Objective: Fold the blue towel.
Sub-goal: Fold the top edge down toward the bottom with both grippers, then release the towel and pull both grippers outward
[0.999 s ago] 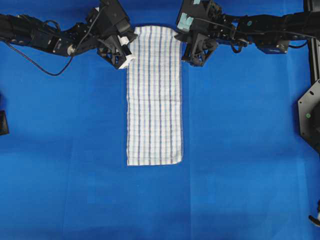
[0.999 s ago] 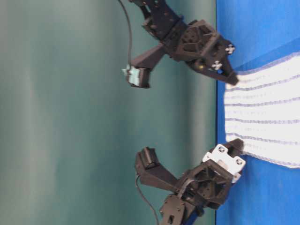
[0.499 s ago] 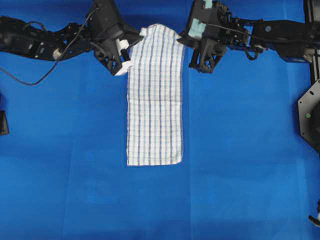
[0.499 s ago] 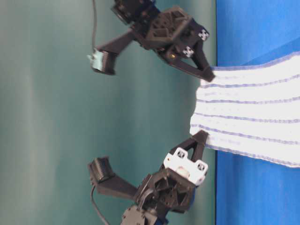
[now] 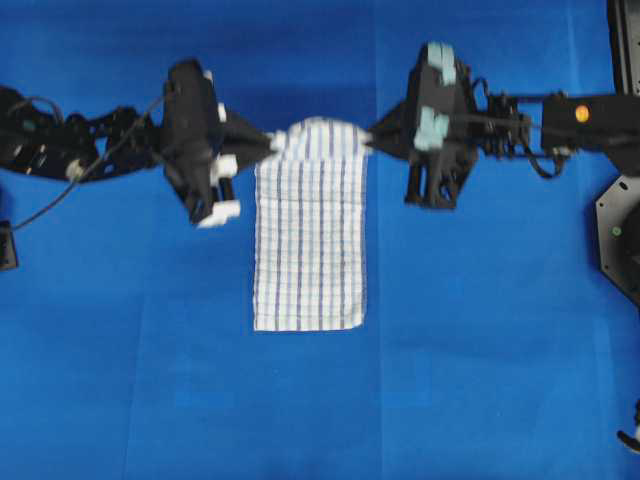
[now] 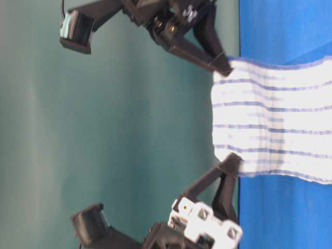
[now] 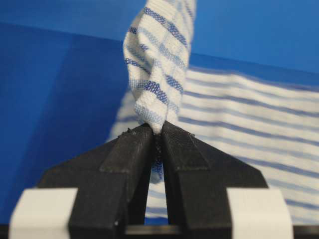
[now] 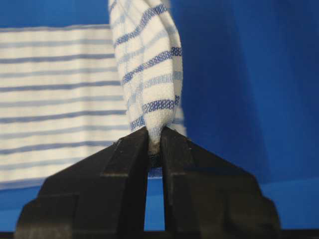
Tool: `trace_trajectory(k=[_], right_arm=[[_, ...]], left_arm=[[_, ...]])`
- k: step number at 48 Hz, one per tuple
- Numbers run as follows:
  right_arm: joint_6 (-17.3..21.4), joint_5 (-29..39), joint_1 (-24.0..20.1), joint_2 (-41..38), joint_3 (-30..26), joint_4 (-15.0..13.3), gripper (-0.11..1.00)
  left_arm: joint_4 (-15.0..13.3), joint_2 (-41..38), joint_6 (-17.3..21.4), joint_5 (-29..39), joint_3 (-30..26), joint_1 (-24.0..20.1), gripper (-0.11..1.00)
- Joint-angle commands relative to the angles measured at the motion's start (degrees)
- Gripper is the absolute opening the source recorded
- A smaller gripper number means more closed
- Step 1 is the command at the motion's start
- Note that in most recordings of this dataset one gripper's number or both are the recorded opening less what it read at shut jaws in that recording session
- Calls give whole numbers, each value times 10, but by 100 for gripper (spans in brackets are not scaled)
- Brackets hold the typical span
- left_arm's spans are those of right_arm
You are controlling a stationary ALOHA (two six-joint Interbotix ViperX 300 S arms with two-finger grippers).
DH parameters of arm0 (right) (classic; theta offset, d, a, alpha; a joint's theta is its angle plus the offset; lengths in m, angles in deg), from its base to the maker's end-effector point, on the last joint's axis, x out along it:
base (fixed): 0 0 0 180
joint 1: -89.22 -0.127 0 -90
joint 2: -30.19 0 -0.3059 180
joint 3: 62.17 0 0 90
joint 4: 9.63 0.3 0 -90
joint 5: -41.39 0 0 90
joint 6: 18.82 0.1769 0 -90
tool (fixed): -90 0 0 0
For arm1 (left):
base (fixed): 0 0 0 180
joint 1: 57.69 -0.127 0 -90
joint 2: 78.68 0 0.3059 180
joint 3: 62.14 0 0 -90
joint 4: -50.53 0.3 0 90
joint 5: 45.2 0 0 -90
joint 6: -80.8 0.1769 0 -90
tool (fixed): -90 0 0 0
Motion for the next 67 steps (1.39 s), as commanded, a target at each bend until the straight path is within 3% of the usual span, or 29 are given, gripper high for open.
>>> trace_trajectory(k=[1, 14, 25, 40, 57, 63, 67], right_arm=[[11, -2, -25, 17, 2, 3, -1], [52, -5, -117, 14, 4, 4, -1], [81, -23, -165, -25, -5, 9, -1], [93, -47, -197, -105, -26, 30, -1], [94, -53, -228, -143, -28, 52, -1], [94, -52, -232, -143, -28, 56, 7], [94, -47, -232, -143, -30, 60, 23]], left_arm=[[-1, 19, -8, -4, 0, 25, 3], [-1, 19, -12, -5, 10, 103, 3], [-2, 4, -15, -5, 9, 153, 3], [-1, -62, -59, -19, -2, 190, 3], [-1, -113, -61, -52, -11, 204, 4], [-1, -113, -61, -52, -11, 204, 4], [-1, -111, -62, -49, -13, 204, 5]])
